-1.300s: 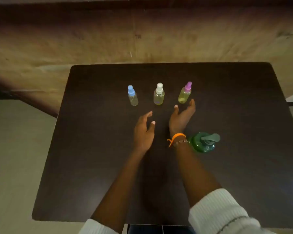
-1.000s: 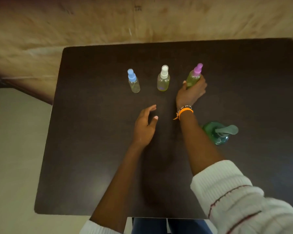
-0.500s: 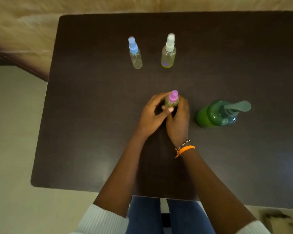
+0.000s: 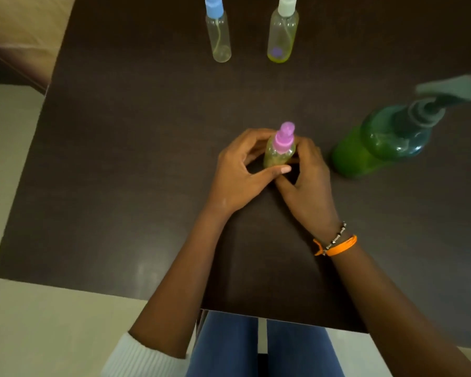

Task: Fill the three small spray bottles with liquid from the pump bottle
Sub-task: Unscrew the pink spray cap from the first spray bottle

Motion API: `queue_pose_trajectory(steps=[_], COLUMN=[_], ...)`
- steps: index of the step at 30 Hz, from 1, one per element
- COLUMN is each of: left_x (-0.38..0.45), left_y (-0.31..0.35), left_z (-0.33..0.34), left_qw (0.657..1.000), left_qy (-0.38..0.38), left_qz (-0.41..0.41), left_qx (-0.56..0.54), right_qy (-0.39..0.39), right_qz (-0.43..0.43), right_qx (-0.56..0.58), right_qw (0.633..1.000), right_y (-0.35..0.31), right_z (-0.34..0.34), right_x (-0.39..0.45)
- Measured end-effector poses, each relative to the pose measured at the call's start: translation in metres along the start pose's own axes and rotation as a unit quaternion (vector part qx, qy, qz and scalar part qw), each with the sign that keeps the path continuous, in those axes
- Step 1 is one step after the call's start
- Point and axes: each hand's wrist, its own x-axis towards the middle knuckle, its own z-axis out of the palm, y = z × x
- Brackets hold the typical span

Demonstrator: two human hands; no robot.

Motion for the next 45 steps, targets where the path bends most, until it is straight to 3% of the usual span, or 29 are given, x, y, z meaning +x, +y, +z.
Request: queue_pose_trajectory(steps=[16,20,23,29,45], left_x=[-0.006,-0.007,-0.007,-0.012,-0.019], left_y=[-0.017,-0.017,-0.014,-0.011,-0.006], left_z=[0.003,0.003,0.003,0.009,0.015], left_qw=[0.999,0.998,0.998,0.995,0.993], left_qy=[-0.015,0.015,0.012,0.026,0.053], left_qz=[0.042,0.046,0.052,0.077,0.081], left_qx=[-0.024,-0.039,-0.013,0.050,0.063], right_qy=[0.037,0.037,0.093,0.188,0.186], right_qz=[-0.097,-0.054,-0.066,-0.104,-0.120], right_qx=[-0.017,0.107,0.155,0.122,0.164], right_qw=[0.994,0.992,0.981,0.969,0.961], right_y=[0.011,0.005,-0.004,-0.010,-0.003], right_z=[0.004,0.002,-0.001,-0.002,-0.015], right_x=[-0.013,-0.012,-0.012,-0.010,-0.015])
